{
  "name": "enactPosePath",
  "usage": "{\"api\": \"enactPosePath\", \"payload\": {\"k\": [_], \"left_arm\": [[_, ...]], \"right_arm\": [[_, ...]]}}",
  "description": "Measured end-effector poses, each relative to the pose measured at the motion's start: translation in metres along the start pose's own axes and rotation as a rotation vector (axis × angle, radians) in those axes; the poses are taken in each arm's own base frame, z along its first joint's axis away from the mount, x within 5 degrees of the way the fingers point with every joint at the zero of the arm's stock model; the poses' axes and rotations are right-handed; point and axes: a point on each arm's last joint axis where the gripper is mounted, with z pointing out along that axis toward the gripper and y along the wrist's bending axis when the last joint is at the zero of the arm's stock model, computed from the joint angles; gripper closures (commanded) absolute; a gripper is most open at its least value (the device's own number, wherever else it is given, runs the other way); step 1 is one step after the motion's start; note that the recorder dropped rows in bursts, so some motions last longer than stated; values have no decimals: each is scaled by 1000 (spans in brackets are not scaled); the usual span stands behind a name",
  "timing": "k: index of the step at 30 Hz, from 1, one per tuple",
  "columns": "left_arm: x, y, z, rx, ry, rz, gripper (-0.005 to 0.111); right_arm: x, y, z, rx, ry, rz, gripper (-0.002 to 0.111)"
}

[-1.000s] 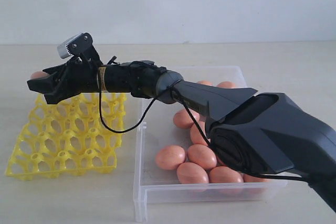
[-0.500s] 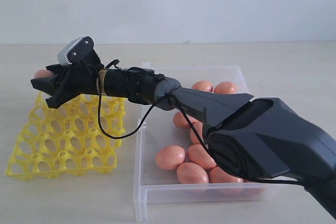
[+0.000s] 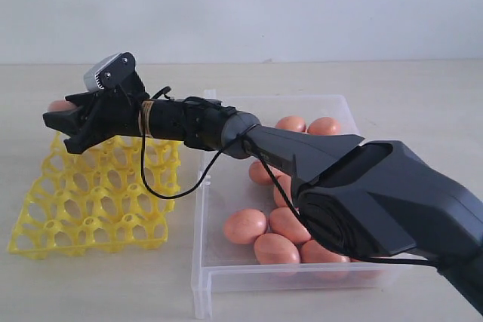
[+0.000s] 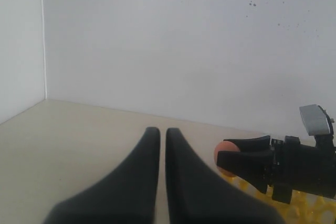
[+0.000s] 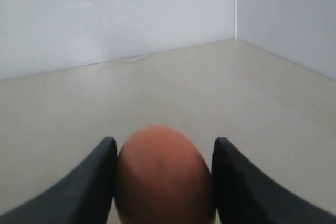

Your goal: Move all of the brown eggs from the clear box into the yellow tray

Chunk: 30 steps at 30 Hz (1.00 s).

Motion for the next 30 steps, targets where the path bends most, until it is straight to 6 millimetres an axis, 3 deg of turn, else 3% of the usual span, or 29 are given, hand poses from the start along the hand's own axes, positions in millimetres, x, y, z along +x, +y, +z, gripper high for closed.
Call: {"api": "enactPosePath", "payload": {"k": [6,11,16,21,26,30], "left_arm": [[0,0,0,0,0,0,103],[0,0,0,0,0,0,103],[0,0,0,0,0,0,103],[0,0,0,0,0,0,103],[0,0,0,0,0,0,103],[0,0,0,0,0,0,103]], "right_arm": [[-6,3,0,-28,34,13,108],[-46,12,-2,-78,39,38,108],[-76,26,8,-22,59,-74,108],[-73,34,15,3,111,-27,108],[-66,6,-2,23,118,86,108],[-52,-5,-9,-1,131,73,108]]}}
